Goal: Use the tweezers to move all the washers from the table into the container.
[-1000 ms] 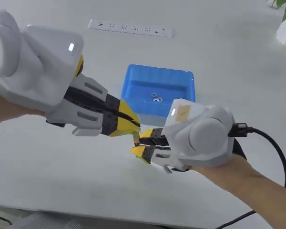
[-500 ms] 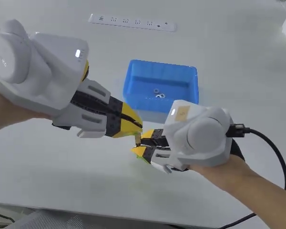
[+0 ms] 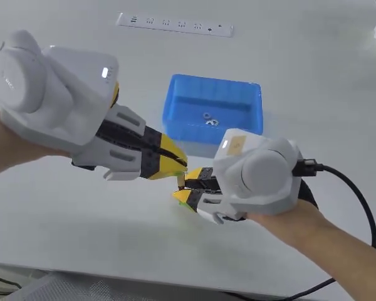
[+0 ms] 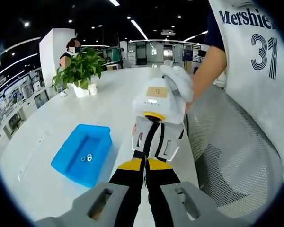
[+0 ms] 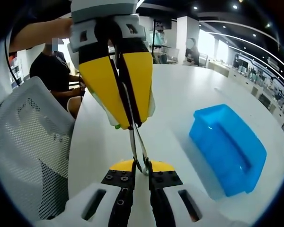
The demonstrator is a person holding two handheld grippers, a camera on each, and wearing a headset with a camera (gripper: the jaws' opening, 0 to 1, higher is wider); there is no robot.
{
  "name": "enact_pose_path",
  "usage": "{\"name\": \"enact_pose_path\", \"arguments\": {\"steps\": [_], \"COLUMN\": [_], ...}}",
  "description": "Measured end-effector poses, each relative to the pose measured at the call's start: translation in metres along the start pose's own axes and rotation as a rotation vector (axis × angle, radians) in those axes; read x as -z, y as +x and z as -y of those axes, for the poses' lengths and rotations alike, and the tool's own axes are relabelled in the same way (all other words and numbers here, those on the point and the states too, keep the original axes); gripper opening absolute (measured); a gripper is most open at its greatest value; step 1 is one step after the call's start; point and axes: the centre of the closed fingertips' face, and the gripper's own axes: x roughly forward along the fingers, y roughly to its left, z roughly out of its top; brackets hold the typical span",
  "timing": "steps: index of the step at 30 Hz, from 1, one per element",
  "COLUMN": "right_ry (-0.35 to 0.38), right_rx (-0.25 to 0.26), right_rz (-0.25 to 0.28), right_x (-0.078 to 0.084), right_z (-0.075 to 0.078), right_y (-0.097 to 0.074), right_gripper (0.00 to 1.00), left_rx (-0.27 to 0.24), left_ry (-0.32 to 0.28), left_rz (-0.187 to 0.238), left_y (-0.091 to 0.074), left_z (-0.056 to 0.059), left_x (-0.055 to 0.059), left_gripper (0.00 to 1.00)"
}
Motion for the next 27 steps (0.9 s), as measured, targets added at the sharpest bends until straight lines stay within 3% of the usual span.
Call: {"name": "enact_pose_path", "arguments": {"steps": [13,27], "right_ry": [0.029,-0.01], "right_rx": [-0.005,-0.006], "right_rz": [-0.006,-0.02], "right_x": [0.0051,0.005], "right_z": [0.0014,0.0002], "right_y": [0.0008,-0.0004], "right_gripper": [0.12,0.1], "left_rx": [-0.007,-0.006], "left_ry": [-0.031,-0.038], "left_rz": [0.016,0.016], "left_y": [0.0025,0.0025], "left_z": [-0.0012,0.0022], "left_x": [0.001,0.0004], "left_gripper": [0.05,0.05]}}
